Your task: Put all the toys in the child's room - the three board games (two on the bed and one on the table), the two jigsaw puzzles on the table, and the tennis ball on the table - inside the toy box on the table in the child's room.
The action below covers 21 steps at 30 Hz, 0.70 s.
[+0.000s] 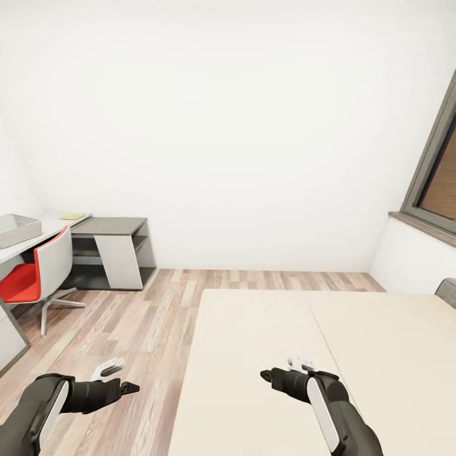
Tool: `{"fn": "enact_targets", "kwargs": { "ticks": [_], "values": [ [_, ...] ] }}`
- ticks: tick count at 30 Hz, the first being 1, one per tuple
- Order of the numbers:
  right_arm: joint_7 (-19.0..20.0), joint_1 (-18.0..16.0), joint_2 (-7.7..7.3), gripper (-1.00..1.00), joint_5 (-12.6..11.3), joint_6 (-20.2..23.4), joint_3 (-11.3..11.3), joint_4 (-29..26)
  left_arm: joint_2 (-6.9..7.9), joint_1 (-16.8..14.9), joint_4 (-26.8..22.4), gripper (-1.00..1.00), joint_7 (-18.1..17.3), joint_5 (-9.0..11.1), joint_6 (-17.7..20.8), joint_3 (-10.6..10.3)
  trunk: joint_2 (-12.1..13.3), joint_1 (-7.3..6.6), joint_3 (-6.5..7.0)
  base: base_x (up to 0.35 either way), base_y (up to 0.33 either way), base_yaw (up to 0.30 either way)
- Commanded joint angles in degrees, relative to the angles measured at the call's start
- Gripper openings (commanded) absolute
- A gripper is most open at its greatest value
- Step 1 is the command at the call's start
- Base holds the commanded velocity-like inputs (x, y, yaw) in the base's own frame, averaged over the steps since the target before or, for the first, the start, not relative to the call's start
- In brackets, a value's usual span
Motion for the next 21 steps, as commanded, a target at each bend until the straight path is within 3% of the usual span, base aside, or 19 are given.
{"fn": "enact_targets", "kwargs": {
  "ticks": [1,13,21],
  "values": [
    [0.4,-0.1,0.07,1.0,0.3,0.3,-0.2,-0.1,-0.01,-0.1,0.0,1.0,-0.2,-0.1,0.4,0.1,-0.1,0.04,-0.14,0.0,-0.005,0.0],
    [-0.8,0.5,0.73,1.0,1.1,0.7,-0.6,-1.1,-1.57,0.0,-0.4,1.0,1.9,-0.5,-0.6,-0.3,-0.1,0.04,-0.14,0.0,-0.001,0.0],
    [-0.8,-0.2,-1.48,1.0,0.6,-0.2,-0.7,-0.9,-1.67,0.0,-0.3,1.0,1.8,-0.5,-1.7,-0.3,-0.1,0.04,-0.14,0.0,0.0,0.0]
  ]
}}
